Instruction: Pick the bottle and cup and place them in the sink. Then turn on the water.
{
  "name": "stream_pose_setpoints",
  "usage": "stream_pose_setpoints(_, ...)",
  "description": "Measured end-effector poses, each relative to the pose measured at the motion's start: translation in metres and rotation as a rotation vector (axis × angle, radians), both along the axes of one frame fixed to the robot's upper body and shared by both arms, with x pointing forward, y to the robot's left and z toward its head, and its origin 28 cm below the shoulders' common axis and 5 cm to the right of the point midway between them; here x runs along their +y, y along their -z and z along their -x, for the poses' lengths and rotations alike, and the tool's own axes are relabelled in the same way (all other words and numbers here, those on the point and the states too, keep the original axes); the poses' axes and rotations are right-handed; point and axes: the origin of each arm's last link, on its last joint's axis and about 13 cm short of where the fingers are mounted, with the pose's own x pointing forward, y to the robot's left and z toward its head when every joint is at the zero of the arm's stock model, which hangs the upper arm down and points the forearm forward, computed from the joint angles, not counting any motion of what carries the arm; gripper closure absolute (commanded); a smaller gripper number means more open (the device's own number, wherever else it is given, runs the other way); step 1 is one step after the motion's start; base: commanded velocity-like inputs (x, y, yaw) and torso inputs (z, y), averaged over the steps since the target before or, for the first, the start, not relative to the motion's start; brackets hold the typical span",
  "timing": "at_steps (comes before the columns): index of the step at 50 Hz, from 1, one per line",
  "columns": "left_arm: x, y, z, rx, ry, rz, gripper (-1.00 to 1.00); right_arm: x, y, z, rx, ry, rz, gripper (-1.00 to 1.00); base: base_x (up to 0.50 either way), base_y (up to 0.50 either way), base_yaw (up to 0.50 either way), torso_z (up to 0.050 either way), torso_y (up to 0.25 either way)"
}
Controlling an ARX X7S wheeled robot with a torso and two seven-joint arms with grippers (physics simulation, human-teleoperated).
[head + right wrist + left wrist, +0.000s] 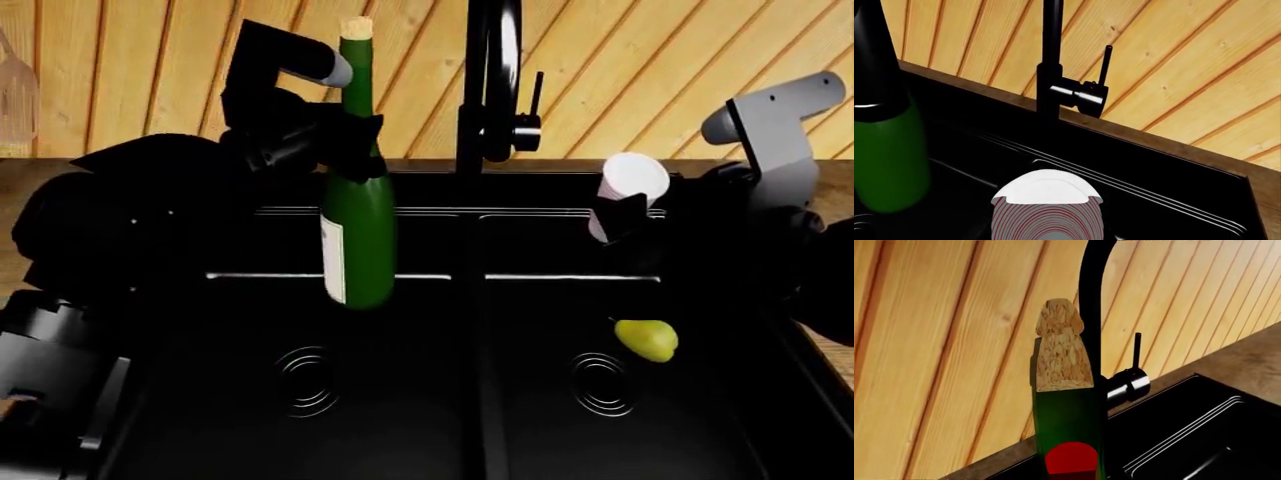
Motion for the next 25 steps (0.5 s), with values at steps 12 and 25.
stream_pose_setpoints(12,-0.011,0.011,-0.001,0.020,0.031,0.005,1.00,-0.001,0.002,0.000,0.003,0.002,-0.001,1.00,0.00,0.00,0.00,0.001,0.001)
stream_pose_setpoints(25,-0.018,0.021,-0.001,0.039,0.059,0.012,1.00,-0.001,0.003,0.000,0.005,0.004,-0.004,1.00,0.00,0.00,0.00,0.000,0.001)
